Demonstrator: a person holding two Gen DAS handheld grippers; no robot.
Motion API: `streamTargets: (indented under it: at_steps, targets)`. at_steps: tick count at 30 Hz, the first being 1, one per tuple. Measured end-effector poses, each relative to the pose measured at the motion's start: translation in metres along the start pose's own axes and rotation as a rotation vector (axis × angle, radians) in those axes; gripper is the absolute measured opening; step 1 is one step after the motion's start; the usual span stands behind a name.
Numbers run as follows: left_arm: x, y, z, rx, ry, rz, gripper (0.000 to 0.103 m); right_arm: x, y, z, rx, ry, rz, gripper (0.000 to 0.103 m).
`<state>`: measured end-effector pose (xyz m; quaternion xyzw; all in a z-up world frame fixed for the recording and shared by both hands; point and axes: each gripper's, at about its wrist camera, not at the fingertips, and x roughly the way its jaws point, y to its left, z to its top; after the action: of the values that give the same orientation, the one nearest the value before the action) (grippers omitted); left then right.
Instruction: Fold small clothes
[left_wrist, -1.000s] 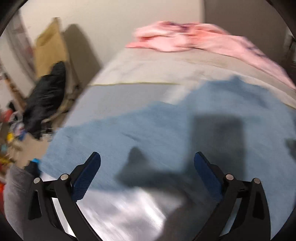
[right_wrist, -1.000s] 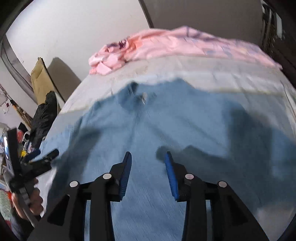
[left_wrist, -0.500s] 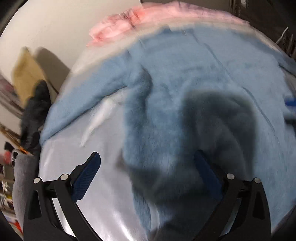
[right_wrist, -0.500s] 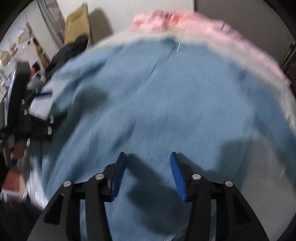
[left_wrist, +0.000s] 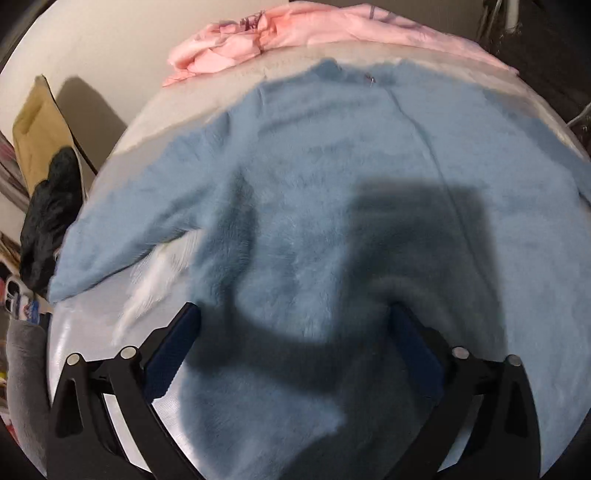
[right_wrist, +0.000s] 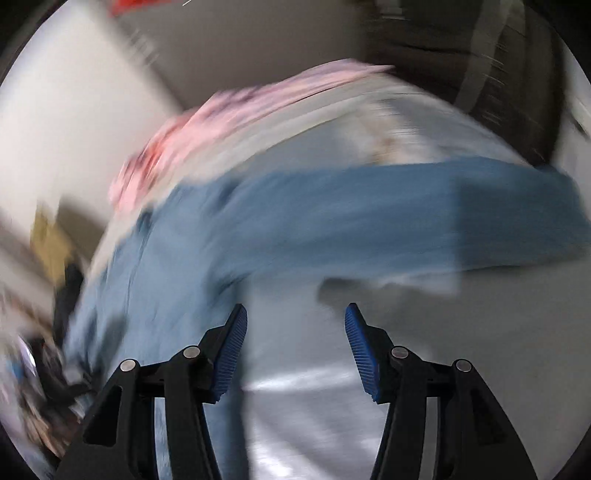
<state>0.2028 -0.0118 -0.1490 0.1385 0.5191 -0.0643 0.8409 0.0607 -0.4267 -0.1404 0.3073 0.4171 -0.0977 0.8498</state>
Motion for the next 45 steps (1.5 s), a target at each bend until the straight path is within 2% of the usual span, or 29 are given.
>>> streamTargets:
  at_steps: [2,5,8,10,12,16,20,21,22,23,26,28,34,45]
  targets:
    - [-0.007,-0.006,0.014,-0.006,-0.019,-0.007,0.099,-0.02,-0.048,0.006,0.13,-0.051,-0.03,0.056]
    - [-0.025,-0.027,0.041,-0.008,-0.094,-0.019,0.099,-0.039,-0.107,0.001,0.291,-0.09,-0.037,0.056]
    - [-0.027,-0.059,0.068,0.023,-0.12,-0.033,0.099,-0.046,-0.145,-0.005,0.417,-0.137,-0.059,0.056]
    - [-0.024,-0.088,0.087,0.048,-0.138,-0.035,0.099,-0.047,-0.161,-0.007,0.48,-0.17,-0.054,0.056]
    - [-0.016,-0.11,0.1,0.069,-0.133,-0.051,0.099,-0.045,-0.177,-0.006,0.556,-0.196,-0.007,0.054]
    - [0.005,-0.139,0.109,0.095,-0.165,0.013,0.099,-0.036,-0.192,0.004,0.611,-0.248,0.03,0.052]
    - [0.031,-0.139,0.096,0.079,-0.117,0.022,0.099,-0.034,-0.208,0.006,0.652,-0.28,0.023,0.034]
    - [0.031,-0.133,0.091,0.04,-0.137,-0.011,0.099,-0.033,-0.211,0.007,0.656,-0.28,0.016,0.025]
    - [0.03,-0.127,0.091,0.02,-0.125,-0.034,0.099,-0.035,-0.212,0.007,0.657,-0.279,0.004,0.02]
    - [0.032,-0.123,0.092,0.012,-0.109,-0.047,0.099,-0.033,-0.212,0.008,0.659,-0.275,-0.006,0.01]
    - [0.038,-0.112,0.092,-0.048,-0.078,-0.114,0.099,-0.038,-0.201,0.011,0.609,-0.298,-0.008,0.007]
    - [0.04,-0.111,0.092,-0.062,-0.069,-0.133,0.099,-0.041,-0.185,0.018,0.552,-0.313,-0.022,0.007]
    - [0.04,-0.11,0.091,-0.069,-0.066,-0.139,0.099,-0.035,-0.128,0.04,0.413,-0.32,-0.013,0.006]
    - [0.039,-0.107,0.091,-0.087,-0.063,-0.155,0.099,0.008,-0.01,0.065,0.212,-0.243,0.075,0.006]
